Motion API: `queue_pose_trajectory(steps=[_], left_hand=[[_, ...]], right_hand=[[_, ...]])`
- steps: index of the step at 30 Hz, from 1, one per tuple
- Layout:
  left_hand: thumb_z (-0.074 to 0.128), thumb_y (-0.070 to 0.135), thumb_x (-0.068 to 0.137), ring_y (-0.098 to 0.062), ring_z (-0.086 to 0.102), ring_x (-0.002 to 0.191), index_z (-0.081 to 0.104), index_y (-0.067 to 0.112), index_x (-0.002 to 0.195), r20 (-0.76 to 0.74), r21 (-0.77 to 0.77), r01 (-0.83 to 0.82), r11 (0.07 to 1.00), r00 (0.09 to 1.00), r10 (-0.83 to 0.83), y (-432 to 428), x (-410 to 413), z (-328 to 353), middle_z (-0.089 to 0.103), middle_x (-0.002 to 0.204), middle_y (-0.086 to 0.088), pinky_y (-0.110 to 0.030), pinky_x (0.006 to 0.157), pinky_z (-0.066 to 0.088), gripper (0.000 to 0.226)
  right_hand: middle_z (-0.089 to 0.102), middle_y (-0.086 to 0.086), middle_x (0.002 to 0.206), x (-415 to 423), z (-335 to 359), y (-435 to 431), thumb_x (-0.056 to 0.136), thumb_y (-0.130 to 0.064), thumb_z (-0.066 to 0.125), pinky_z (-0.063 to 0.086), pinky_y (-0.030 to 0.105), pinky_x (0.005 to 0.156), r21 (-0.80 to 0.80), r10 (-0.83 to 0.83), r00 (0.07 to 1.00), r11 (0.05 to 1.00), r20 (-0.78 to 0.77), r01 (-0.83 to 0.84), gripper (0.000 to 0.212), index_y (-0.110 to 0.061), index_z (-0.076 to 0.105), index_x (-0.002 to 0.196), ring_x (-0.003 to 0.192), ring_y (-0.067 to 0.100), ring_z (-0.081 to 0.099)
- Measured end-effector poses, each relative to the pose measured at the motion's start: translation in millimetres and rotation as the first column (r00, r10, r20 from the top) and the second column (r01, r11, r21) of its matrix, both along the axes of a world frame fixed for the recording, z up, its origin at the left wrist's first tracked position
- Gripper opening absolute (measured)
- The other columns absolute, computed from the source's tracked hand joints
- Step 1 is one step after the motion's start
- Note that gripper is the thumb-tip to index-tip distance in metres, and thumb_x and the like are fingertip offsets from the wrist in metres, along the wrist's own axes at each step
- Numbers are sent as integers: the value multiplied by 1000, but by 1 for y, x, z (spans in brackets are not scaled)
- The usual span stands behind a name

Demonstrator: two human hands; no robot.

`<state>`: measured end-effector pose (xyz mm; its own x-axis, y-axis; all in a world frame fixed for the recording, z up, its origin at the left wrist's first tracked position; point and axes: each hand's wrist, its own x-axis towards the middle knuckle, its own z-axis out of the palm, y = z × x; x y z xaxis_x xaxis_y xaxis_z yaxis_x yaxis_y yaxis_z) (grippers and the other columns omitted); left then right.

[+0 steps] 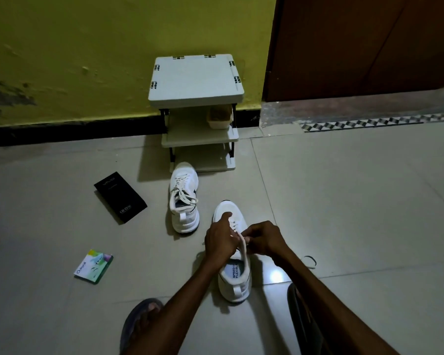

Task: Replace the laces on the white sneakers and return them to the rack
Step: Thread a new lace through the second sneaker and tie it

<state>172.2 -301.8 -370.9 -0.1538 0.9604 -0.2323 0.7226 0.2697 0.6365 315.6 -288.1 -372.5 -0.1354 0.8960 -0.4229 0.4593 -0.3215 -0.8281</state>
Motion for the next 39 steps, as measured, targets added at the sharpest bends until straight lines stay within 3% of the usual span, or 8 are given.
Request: queue_pose_trajectory(steps=[10, 14, 20, 22, 24, 26, 31, 39], left_hand=[[70, 31, 84, -36, 56, 115, -3, 20, 156, -47, -225, 142, 964, 987, -156, 8, -12, 0, 54, 134, -19, -40, 92, 49, 103], [69, 22, 84, -35, 61, 105, -7, 23, 156, -61, -199, 221, 955, 970, -237, 11, -11, -4, 61, 122, -19, -39, 85, 49, 105], [68, 24, 82, -33, 45, 118, 34, 30, 145, -232, -84, 300, 950, 922, -311, 11, -11, -3, 50, 126, -8, -38, 97, 37, 72], [68, 23, 79, -29, 40, 119, 40, 28, 139, -354, -14, 307, 952, 888, -292, 9, -13, -5, 43, 130, -4, -38, 93, 35, 66], [67, 25, 78, -29, 40, 116, 44, 25, 135, -341, 10, 242, 970, 913, -224, 7, -18, -7, 38, 128, -6, -39, 90, 40, 62], [69, 27, 76, -30, 43, 115, 45, 22, 134, -239, -13, 184, 983, 954, -181, 7, -22, -9, 37, 127, -7, -41, 89, 46, 62], [75, 30, 72, -27, 54, 109, 52, 15, 123, -56, -33, 140, 990, 988, -142, 8, -29, -10, 49, 118, -7, -32, 83, 44, 58], [76, 20, 71, -27, 55, 106, 57, 10, 115, -31, -16, 136, 991, 990, -137, 8, -32, -10, 53, 113, -9, -30, 81, 43, 49]], right_hand=[[68, -5, 64, -13, 17, 4, 78, -14, 69, 44, 22, 59, 330, -109, 938, 944, 330, -7, 10, -16, 72, 69, 61, 11, 63], [71, 1, 66, -12, 79, 20, 85, -10, 69, 60, 38, 77, 303, -269, 956, 907, -119, 293, 17, -15, 72, 69, 66, 17, 69], [72, 6, 86, -14, 142, 29, 101, -9, 43, 58, 27, 70, -162, -353, 573, 920, -739, 358, 23, -5, 61, 88, 69, 15, 67], [73, 12, 101, -13, 125, 30, 99, -10, 41, 45, 20, 50, -215, -368, 765, 930, -528, 299, 18, -8, 56, 90, 57, 12, 61], [71, 17, 105, -11, 95, 29, 93, -10, 50, 40, 25, 52, -112, -16, 993, 993, 116, 29, 7, -8, 54, 87, 66, 21, 65], [69, 16, 102, -5, 70, 23, 85, -13, 65, 44, 28, 62, -273, 397, 722, 917, 566, -291, 11, -6, 57, 89, 82, 27, 67], [61, 12, 69, 0, 92, 20, 94, -9, 54, 30, 21, 47, -227, 112, 993, 967, -22, -114, 13, -6, 64, 85, 56, 14, 45], [46, -4, 57, 26, 160, 37, 96, -3, 43, 30, 16, 44, -49, -1, 930, 999, -366, -18, 20, -13, 58, 86, 46, 4, 39]])
